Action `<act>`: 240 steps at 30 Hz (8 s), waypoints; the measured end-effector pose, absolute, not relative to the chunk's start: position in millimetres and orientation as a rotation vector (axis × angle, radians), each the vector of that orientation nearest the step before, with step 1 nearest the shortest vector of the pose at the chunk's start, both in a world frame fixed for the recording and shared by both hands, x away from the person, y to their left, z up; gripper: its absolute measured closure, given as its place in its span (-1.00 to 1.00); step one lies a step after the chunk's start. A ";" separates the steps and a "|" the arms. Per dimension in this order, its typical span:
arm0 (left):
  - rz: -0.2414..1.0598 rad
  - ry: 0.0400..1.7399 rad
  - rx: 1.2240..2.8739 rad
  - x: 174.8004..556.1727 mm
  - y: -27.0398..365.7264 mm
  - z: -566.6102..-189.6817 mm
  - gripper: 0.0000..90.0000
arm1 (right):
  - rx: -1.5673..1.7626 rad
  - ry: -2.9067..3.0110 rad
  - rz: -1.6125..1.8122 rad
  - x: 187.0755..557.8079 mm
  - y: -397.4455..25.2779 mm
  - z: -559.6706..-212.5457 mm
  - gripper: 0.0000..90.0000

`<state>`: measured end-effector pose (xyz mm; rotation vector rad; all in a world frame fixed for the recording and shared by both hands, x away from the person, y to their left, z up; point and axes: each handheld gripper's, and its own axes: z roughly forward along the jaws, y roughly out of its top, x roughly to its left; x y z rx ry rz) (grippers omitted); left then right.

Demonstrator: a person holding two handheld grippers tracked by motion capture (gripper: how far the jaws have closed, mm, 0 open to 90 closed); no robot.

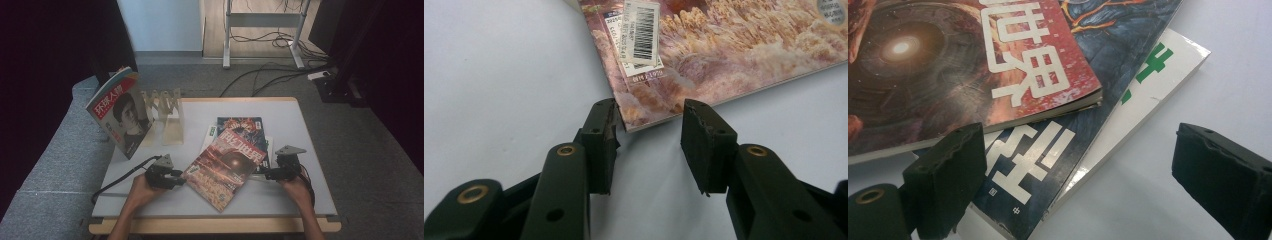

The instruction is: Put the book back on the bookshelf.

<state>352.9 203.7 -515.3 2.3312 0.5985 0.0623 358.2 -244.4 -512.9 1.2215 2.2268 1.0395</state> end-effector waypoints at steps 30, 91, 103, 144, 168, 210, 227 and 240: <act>0.062 0.534 2.285 357.1 152.3 -510.4 0.03 | 1.262 2.194 1.009 355.8 -264.6 -509.7 -0.82; 0.213 0.684 2.251 374.6 148.7 -526.1 -0.77 | 1.434 2.322 1.274 390.6 -249.2 -516.7 -0.92; 0.222 0.677 2.250 373.7 148.7 -526.1 -0.74 | 1.393 2.210 1.310 389.6 -255.4 -498.8 -0.45; 0.185 0.624 2.153 374.7 152.9 -497.3 -0.60 | 1.007 2.150 1.364 369.7 -234.5 -415.7 0.77; 0.114 0.608 2.103 405.1 144.1 -476.5 -0.29 | 0.883 2.180 1.381 366.0 -218.2 -388.3 0.77; 0.089 0.481 2.135 385.6 147.1 -469.1 0.70 | 0.790 2.170 1.444 360.6 -208.2 -371.9 0.79; 0.195 0.367 2.138 360.7 153.6 -458.6 0.59 | 0.789 2.150 1.520 354.1 -211.0 -366.2 0.78; 0.111 0.416 1.960 371.9 164.7 -436.1 0.41 | 0.759 2.161 1.518 351.7 -205.0 -362.2 0.77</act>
